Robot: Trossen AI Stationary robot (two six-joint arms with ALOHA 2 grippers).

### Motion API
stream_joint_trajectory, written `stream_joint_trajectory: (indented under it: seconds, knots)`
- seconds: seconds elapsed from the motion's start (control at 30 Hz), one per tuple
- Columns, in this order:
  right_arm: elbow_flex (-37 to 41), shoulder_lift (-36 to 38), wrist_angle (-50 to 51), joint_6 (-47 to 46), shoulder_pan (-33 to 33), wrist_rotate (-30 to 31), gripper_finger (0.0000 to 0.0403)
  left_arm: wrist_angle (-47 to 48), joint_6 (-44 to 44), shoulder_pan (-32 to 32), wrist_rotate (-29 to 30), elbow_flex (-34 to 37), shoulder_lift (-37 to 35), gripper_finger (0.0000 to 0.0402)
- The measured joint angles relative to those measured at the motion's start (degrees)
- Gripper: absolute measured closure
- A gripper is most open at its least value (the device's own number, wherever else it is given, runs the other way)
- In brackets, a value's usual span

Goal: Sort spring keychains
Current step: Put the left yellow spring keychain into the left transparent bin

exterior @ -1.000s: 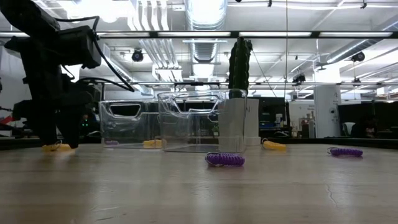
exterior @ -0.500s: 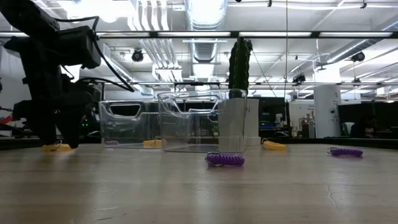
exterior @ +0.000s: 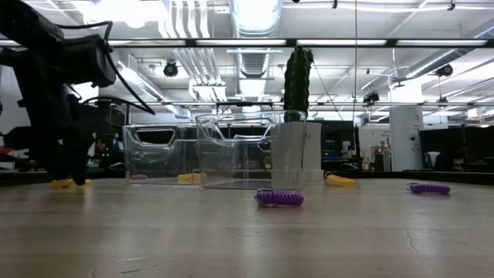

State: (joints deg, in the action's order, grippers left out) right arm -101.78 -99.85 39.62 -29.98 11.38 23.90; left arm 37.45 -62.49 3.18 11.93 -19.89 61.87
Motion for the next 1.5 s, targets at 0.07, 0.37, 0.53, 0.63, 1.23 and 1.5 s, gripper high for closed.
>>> stream_joint_trajectory:
  seconds: [0.07,0.37,0.53,0.63,1.23,1.5]
  knots:
    - [0.0,0.0,0.0,0.0,0.0,0.0,0.0234,0.6,-0.2,0.0,0.4,0.2,0.0,0.0251]
    - [0.0,0.0,0.0,0.0,0.0,0.0,0.0234,4.1,-0.8,0.0,-0.2,-1.2,0.0,0.0391]
    - [0.0,0.0,0.0,0.0,0.0,0.0,0.0234,8.2,4.7,0.0,-4.7,-6.3,-0.1,0.0389]
    - [0.0,0.0,0.0,0.0,0.0,0.0,0.0234,14.5,7.3,-0.2,-5.4,-12.1,-0.9,0.0396]
    - [0.0,0.0,0.2,0.2,0.0,0.0,0.0234,17.0,27.1,-0.3,21.2,-48.4,-1.7,0.0401]
    - [0.0,0.0,0.2,0.2,0.0,0.0,0.0234,-1.9,40.0,2.1,22.7,-46.4,1.6,0.0401]
